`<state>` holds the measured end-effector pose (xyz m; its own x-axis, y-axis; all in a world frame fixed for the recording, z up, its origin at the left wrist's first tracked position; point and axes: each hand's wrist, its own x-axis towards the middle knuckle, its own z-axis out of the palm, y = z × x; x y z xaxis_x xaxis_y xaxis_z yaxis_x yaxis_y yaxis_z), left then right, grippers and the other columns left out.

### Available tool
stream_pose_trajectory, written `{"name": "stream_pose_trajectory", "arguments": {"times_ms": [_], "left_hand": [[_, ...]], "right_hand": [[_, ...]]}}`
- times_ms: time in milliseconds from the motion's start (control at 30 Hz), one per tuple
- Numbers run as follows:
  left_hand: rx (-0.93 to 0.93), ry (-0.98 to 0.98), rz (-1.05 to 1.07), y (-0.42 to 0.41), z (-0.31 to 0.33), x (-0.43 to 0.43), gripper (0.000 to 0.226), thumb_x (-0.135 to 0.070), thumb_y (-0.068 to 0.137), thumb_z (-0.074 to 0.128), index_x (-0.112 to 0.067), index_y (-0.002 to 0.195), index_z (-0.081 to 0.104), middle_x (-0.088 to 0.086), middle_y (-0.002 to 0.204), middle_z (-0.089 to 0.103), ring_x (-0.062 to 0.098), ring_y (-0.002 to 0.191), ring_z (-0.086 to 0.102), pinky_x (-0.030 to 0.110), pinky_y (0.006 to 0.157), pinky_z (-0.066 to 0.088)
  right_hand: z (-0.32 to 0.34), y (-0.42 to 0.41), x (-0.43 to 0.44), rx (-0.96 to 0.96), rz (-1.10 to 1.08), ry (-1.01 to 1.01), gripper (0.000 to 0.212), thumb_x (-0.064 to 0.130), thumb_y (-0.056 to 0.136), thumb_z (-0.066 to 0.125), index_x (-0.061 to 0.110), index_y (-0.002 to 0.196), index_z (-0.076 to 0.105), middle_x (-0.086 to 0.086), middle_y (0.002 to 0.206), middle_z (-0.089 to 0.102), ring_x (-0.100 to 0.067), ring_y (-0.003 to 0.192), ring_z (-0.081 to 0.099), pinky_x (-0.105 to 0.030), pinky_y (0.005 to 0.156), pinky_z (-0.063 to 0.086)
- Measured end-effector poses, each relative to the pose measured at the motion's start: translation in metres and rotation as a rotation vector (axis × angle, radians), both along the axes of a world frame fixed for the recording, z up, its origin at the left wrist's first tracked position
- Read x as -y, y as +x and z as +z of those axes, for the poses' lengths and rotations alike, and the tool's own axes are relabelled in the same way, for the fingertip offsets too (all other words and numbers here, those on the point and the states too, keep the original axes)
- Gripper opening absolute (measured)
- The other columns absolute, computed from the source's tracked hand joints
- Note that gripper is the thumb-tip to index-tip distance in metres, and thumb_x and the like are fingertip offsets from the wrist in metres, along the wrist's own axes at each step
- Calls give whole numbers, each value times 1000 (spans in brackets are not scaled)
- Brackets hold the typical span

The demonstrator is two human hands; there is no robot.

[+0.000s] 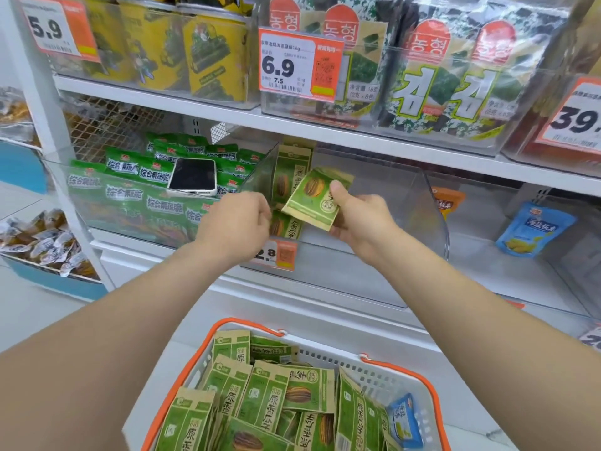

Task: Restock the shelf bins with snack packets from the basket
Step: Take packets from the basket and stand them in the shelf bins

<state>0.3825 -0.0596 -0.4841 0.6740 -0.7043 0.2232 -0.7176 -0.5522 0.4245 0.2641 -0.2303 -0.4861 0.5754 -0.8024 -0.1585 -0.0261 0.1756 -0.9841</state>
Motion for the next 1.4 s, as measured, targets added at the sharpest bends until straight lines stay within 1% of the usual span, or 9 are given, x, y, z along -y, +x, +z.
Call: {"name": "stream_pose_trajectory", "arguments": {"times_ms": [233, 367, 433, 533, 633, 900, 1067, 1300, 1400], "left_hand": [[230, 136, -15, 0, -7, 8, 19, -25, 92, 52, -20, 93, 70, 7, 82, 64, 37, 76, 63, 38, 66, 51], [263, 158, -18, 4, -10, 12, 22, -30, 93, 52, -19, 98, 71, 6, 83, 57, 38, 82, 64, 37, 65, 46], [257, 149, -23, 6, -10, 12, 24, -32, 94, 52, -19, 99, 72, 7, 84, 57, 39, 84, 65, 37, 66, 44], [262, 156, -23, 7, -11, 12, 26, -34, 96, 50, -20, 102, 71, 6, 86, 59, 37, 81, 61, 36, 65, 42], [265, 169, -25, 6, -11, 13, 27, -34, 97, 49, -21, 107, 72, 5, 87, 55, 33, 76, 51, 36, 66, 40], [248, 183, -27, 4, -6, 12, 25, -33, 98, 48, -19, 107, 68, 8, 90, 53, 34, 81, 48, 37, 68, 39], [256, 179, -36, 3, -4, 11, 18, -32, 99, 47, -20, 98, 62, 7, 88, 49, 34, 80, 45, 37, 68, 38], [256, 187, -40, 3, -4, 12, 16, -31, 100, 48, -21, 92, 56, 5, 80, 42, 34, 78, 45, 37, 66, 35], [260, 186, -41, 3, -3, 13, 14, -30, 101, 48, -22, 90, 51, 5, 80, 42, 34, 78, 45, 37, 66, 35]], "right_hand": [[-30, 62, 19, -324, 62, -132, 37, 30, 91, 80, 10, 117, 63, -11, 110, 77, -23, 80, 68, -24, 49, 43], [-44, 82, 14, -609, 332, -148, 35, 31, 89, 82, 10, 112, 66, -11, 117, 73, -24, 106, 69, -43, 96, 58], [-42, 85, 10, -717, 343, -222, 45, 36, 85, 85, 10, 112, 61, -8, 108, 68, -23, 105, 65, -38, 97, 54], [-41, 94, 12, -656, 296, -154, 53, 24, 79, 86, 10, 122, 59, -9, 100, 60, -22, 94, 61, -30, 67, 55], [-41, 102, 14, -593, 322, -41, 32, 13, 82, 82, 15, 108, 62, -8, 96, 63, -19, 76, 55, -26, 54, 45], [-38, 106, 16, -576, 239, -243, 28, 0, 73, 80, 11, 93, 64, -5, 81, 66, -21, 70, 62, -28, 55, 50], [-36, 118, 29, -589, 176, -415, 41, 17, 68, 93, 12, 103, 71, -5, 102, 75, -25, 96, 74, -44, 88, 63], [-25, 135, 33, -618, 108, -601, 103, 23, 87, 82, 12, 160, 9, -9, 141, 53, -31, 127, 57, -35, 92, 52], [-32, 141, 37, -540, -17, -741, 78, 29, 81, 86, 13, 139, 36, -4, 120, 68, -28, 110, 66, -34, 82, 54]]}}
